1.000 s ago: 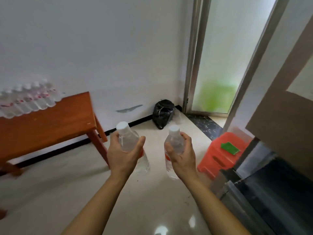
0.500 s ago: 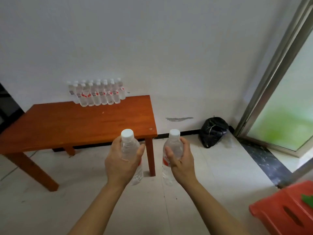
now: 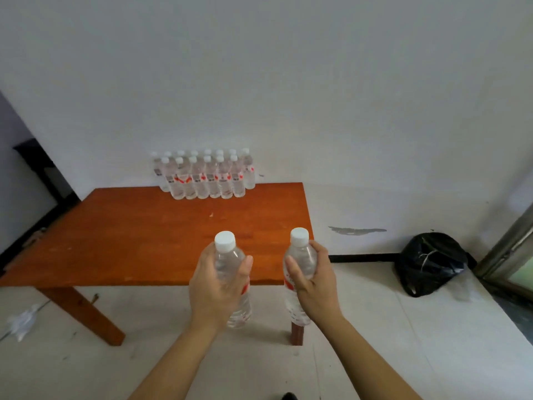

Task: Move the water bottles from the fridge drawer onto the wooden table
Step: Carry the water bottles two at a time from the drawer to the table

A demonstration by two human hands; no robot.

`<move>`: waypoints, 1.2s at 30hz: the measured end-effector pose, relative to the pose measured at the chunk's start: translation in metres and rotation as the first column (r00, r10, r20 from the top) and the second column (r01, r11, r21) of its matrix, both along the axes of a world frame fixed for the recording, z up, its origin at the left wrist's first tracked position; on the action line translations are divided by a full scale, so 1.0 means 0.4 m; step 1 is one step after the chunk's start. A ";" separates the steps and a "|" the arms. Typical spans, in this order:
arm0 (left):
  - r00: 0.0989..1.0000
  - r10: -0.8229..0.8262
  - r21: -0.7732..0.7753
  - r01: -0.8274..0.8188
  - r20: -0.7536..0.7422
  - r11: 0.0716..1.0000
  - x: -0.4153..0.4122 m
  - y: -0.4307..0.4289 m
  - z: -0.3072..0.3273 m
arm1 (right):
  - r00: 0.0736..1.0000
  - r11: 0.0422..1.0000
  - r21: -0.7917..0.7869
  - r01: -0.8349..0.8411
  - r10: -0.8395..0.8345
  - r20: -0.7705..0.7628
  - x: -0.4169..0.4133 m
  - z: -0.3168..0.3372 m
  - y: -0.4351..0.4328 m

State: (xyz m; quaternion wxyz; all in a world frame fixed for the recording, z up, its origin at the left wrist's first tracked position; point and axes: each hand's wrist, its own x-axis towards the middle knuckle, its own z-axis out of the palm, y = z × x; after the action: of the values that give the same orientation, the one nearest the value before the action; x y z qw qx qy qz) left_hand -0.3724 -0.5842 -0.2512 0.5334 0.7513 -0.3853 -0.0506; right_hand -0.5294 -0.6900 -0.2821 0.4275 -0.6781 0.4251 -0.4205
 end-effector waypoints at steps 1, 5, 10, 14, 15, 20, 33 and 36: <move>1.000 0.004 0.010 -0.004 -0.002 1.000 0.039 -0.052 -0.001 | 1.000 1.000 0.000 -0.007 0.007 -0.006 0.042 -0.003 -0.055; 0.999 0.043 0.027 -0.044 0.031 0.999 0.191 -0.250 0.022 | 0.999 0.999 0.023 -0.032 0.033 -0.019 0.207 0.001 -0.268; 0.996 0.048 0.009 -0.049 0.076 0.999 0.367 -0.424 0.050 | 0.992 0.996 0.018 -0.088 0.089 -0.084 0.385 0.035 -0.480; 0.985 0.079 0.035 -0.086 0.155 0.996 0.504 -0.528 0.027 | 0.963 0.986 -0.033 -0.163 0.152 -0.224 0.506 0.029 -0.586; 0.982 0.091 0.048 -0.101 0.166 0.994 0.541 -0.559 0.016 | 0.954 0.984 -0.037 -0.177 0.162 -0.251 0.535 0.022 -0.613; 0.988 0.036 0.125 -0.055 0.150 0.991 0.725 -0.705 -0.069 | 0.890 0.981 -0.014 -0.193 0.169 -0.424 0.673 -0.027 -0.734; 0.970 -0.241 0.334 0.232 -0.016 0.914 1.082 -0.991 -0.231 | 0.782 0.988 0.052 0.144 -0.081 -0.618 0.919 -0.111 -1.005; 0.971 -0.226 0.379 0.241 -0.083 0.894 1.112 -1.032 -0.266 | 0.782 0.980 0.080 0.180 -0.093 -0.616 0.963 -0.141 -1.071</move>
State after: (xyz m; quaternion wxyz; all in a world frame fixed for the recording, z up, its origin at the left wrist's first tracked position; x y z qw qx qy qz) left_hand 0.0725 -0.9971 -0.3575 0.3721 0.7888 -0.4452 -0.2027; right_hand -0.1441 -1.1186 -0.3387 0.2808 -0.7140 0.6156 -0.1798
